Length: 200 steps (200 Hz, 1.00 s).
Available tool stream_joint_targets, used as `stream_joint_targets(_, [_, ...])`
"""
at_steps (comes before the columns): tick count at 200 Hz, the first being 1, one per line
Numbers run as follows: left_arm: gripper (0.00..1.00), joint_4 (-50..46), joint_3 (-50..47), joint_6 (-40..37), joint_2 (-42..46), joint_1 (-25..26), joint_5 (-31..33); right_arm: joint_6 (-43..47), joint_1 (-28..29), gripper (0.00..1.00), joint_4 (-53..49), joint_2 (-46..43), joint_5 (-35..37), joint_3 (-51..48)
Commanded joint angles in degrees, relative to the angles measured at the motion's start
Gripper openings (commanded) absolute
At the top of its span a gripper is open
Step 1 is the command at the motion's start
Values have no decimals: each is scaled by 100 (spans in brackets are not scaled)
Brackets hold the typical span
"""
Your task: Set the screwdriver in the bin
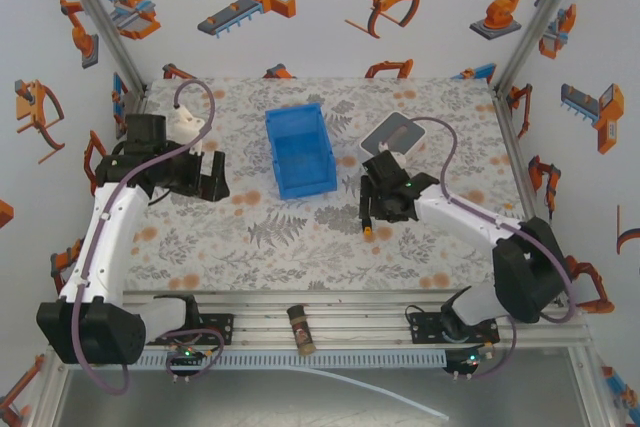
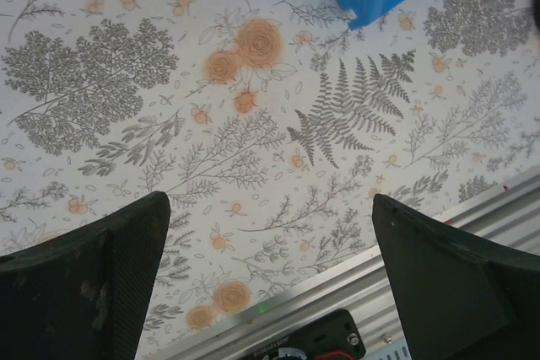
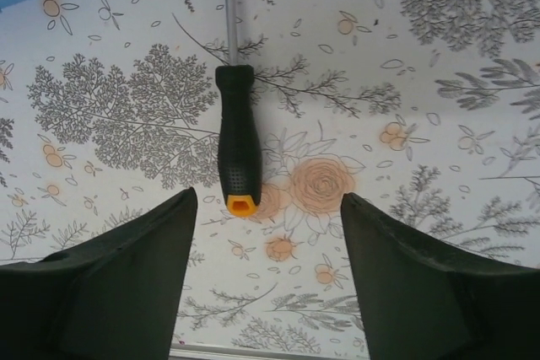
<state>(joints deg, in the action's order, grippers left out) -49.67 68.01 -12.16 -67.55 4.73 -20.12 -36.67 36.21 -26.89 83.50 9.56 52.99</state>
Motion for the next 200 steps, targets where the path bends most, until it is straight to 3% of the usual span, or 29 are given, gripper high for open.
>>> stream_joint_targets(1, [97,-378,177,-135,154,43,-357,-69,56,59,257,222,-179,132])
stream_joint_targets(28, [97,-426,251,20,181,70,-161,-103,119,59,369,469,-150,140])
stream_joint_targets(98, [97,-509,239,47,330,107,-397,-111,175,56,419,967,57,168])
stream_joint_targets(200, [97,-593,195,50,469,133,-480,-95,305,49,273,1130,243,193])
